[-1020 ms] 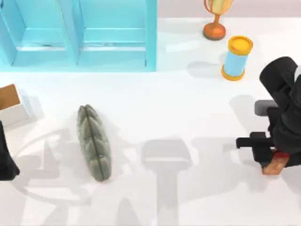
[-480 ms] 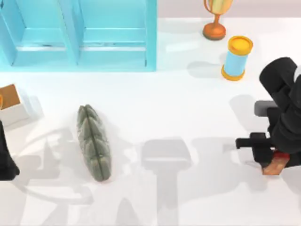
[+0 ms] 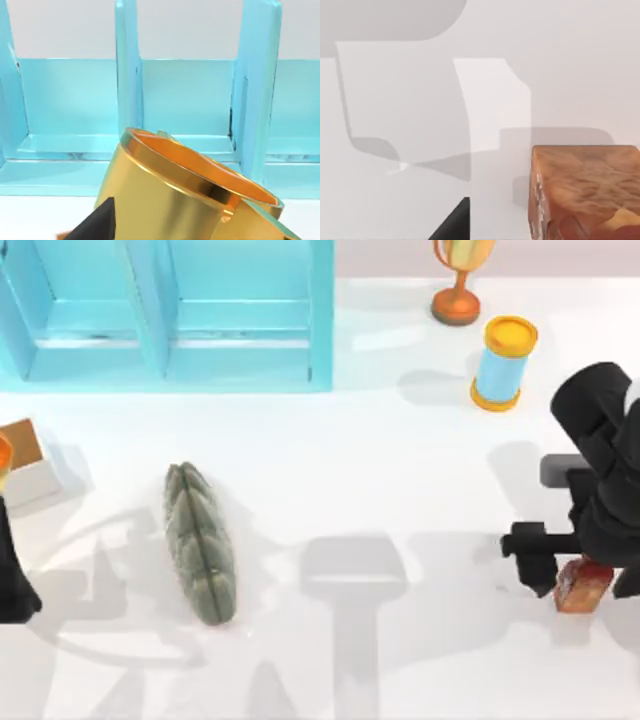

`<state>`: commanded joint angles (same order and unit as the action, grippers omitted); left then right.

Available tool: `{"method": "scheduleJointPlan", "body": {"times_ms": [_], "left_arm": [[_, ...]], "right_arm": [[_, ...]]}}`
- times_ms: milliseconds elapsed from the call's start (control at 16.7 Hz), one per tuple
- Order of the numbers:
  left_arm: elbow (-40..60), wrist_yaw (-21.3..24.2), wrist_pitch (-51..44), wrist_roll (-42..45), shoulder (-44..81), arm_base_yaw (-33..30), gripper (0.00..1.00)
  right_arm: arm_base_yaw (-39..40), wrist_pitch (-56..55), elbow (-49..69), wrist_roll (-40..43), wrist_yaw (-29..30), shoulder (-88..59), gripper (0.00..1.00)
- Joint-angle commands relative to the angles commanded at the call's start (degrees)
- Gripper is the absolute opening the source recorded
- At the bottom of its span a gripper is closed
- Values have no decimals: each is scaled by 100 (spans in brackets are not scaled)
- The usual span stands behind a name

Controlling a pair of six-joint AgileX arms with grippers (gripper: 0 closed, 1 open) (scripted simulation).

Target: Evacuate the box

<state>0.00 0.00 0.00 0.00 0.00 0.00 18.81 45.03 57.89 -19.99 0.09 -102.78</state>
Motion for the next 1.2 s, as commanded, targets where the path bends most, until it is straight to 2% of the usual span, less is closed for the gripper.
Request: {"method": "scheduleJointPlan", "body": {"times_ms": [600, 1200], "left_arm": [[0, 0, 0, 0, 0, 0, 100], [0, 0, 0, 0, 0, 0, 100]], "right_arm": [[-4, 93, 86, -1, 0, 39, 100], [-15, 1741, 1082, 22, -1, 596, 100]]}}
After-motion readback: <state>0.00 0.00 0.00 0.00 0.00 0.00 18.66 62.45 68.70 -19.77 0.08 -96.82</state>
